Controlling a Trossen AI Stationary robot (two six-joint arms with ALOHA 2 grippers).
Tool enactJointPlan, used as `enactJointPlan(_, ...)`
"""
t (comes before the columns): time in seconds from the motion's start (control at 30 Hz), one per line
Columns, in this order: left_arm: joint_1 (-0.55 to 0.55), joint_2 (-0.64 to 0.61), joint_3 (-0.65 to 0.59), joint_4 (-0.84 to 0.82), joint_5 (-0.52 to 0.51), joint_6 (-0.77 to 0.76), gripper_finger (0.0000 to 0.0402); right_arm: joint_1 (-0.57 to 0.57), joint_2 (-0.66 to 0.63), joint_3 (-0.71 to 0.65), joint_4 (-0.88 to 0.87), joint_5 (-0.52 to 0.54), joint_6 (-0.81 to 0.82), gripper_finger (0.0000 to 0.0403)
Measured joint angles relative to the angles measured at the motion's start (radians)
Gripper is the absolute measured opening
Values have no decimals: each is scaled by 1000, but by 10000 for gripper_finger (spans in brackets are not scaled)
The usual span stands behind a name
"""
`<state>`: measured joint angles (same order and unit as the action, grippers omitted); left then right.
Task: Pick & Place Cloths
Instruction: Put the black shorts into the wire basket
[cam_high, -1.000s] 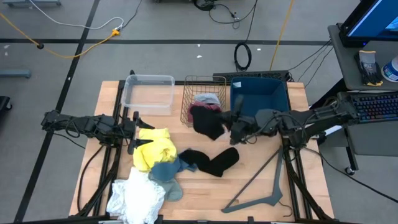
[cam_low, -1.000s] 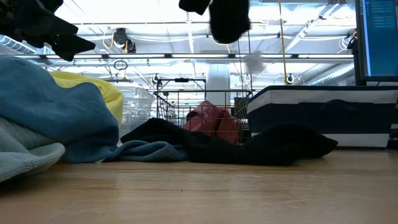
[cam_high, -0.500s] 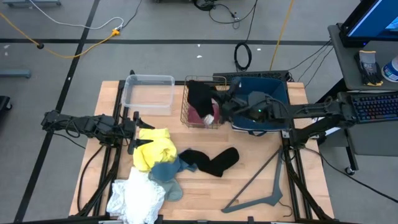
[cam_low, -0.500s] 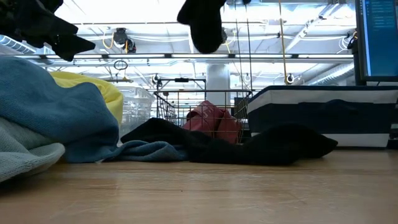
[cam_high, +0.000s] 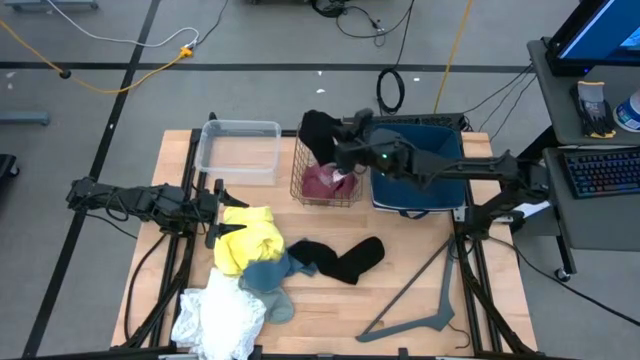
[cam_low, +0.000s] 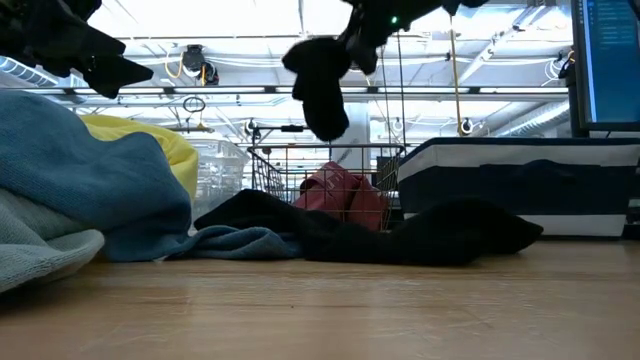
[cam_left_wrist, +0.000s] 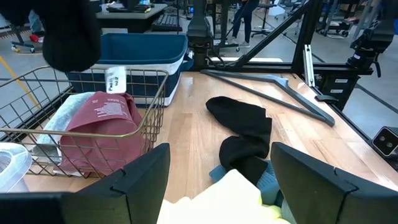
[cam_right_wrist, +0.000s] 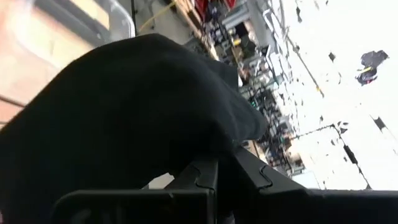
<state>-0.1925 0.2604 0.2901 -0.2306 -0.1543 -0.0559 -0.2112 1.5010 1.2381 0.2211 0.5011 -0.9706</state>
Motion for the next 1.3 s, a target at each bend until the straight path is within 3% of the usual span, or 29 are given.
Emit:
enactJointPlan(0.53,0,0,0,-2,0,3,282,-56,62,-1,-46,-6,125,6)
enactJointPlan(0.93,0,0,0,-1,25,-3,282,-70,256,-1,-128,-8,185,7)
enactJointPlan(1.3,0,0,0,-2,27,-2,282,-83,301,-1,-238,-4,332,43)
